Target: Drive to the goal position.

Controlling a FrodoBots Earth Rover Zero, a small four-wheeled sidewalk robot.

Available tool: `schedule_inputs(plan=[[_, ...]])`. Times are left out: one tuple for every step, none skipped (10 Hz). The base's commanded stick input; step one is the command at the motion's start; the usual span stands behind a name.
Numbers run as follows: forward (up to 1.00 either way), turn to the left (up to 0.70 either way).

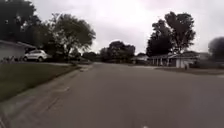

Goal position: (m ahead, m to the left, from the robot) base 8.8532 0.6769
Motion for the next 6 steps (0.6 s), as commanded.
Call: schedule_inputs(plan=[[0.7,0.0],[0.7,0.0],[0.7,0.0],[0.7,0.0],[0.7,0.0],[0.7,0.0]])
